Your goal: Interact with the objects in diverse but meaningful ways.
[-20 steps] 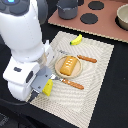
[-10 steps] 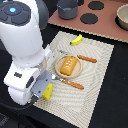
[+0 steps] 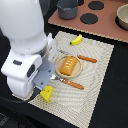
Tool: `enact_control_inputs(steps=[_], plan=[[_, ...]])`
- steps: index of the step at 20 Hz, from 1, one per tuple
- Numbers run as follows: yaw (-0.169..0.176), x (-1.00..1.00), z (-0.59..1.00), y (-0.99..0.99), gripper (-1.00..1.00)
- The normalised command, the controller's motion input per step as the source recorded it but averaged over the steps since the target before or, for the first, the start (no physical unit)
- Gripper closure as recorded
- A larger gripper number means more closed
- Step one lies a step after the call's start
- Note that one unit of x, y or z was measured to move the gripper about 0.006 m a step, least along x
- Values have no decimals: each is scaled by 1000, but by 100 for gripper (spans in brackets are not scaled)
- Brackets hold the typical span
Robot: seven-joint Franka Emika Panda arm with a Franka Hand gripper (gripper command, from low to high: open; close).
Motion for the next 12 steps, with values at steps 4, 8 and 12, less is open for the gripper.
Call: enact_control_inputs(steps=[4,8,12], plan=[[-1,-311,-193,306,-100],[-34,-569,-222,163,-100],[-117,-532,184,211,-100]])
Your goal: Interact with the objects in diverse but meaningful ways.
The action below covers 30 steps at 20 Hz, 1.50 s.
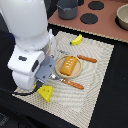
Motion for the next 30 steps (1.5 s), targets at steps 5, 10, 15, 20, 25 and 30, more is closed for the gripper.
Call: enact_control_inputs(steps=[5,10,15,20,25,30], plan=[[-160,-481,122,315,-100],[-111,-395,7,527,-100],[-7,-613,-173,372,-100],[0,-643,-217,202,-100],[0,-485,-207,141,-100],[0,-351,-245,149,-100]])
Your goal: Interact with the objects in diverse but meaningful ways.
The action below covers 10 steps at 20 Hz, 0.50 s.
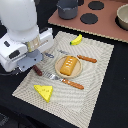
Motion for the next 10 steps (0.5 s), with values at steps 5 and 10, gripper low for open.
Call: enact_control_inputs(steps=[5,10], plan=[[4,-337,-305,185,-100],[24,-447,-291,123,-100]])
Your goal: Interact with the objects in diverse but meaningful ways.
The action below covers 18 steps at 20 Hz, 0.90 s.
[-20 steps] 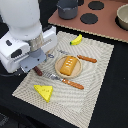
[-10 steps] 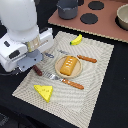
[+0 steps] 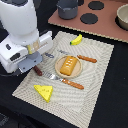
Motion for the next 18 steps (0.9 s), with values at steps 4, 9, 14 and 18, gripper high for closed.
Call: enact_control_inputs(steps=[4,9,14,18], plan=[[37,-424,-235,82,-100],[35,-355,-204,54,100],[33,-322,-235,34,100],[35,-273,-214,42,100]])
